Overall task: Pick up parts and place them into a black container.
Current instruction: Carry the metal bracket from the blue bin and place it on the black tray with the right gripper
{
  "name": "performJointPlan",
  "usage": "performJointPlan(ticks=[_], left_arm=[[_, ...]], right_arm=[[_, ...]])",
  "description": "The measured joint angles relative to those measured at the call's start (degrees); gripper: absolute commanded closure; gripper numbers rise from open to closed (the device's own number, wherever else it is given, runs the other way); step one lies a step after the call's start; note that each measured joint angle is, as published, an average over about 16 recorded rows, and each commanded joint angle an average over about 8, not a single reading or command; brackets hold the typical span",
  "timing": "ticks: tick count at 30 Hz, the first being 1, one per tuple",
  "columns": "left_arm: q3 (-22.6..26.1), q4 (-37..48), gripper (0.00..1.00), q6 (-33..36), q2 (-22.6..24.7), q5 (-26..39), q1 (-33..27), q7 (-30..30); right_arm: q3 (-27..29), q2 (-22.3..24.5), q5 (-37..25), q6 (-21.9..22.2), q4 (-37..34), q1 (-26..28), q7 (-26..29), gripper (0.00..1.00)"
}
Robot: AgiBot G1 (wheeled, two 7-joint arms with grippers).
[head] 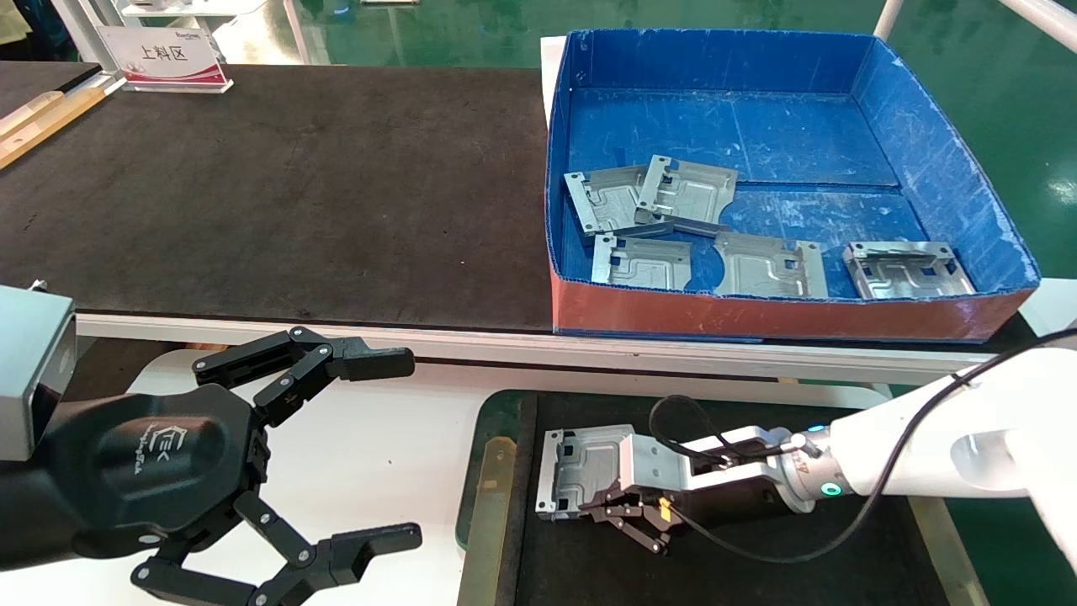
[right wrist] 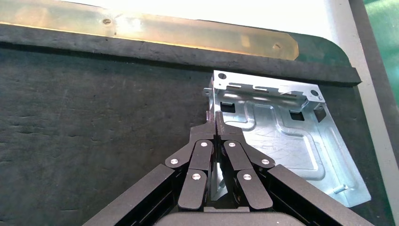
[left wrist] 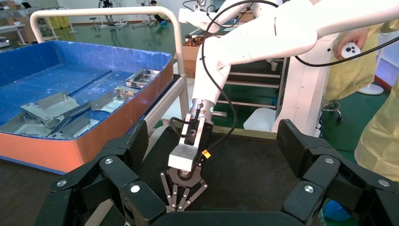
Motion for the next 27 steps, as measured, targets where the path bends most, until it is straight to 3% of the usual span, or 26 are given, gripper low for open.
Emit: performJointPlan(ticks=[2,5,6,10,14,27], left_arm=[[0.0,0.0,0.0,0.0,0.0,0.0,0.0,0.0],[0.0,0.0,0.0,0.0,0.0,0.0,0.0,0.0],[0.0,0.0,0.0,0.0,0.0,0.0,0.0,0.0],[0.0,0.0,0.0,0.0,0.0,0.0,0.0,0.0],[0.0,0.0,0.0,0.0,0.0,0.0,0.0,0.0],[0.01,0.0,0.0,0.0,0.0,0.0,0.0,0.0]], right_arm=[[-0.04,-0.21,-0.07,0.06,-0.71,0.26,-0.55,0.98],[-0.11,-0.49,-0.2,0.13,-1.64,0.59,-1.35,0.79],[-0.15,-0.58,-0.26,0.15,-1.91,0.68,-1.6,0.71],[-0.29,-0.93,-0.47,0.02,-2.9,1.05,-2.47,0.24],[-0.38,-1.16,-0.6,-0.37,-3.64,1.44,-3.24,0.0],[0.44,-0.18,0.6,-4.17,-5.31,3.48,-4.21,0.0]])
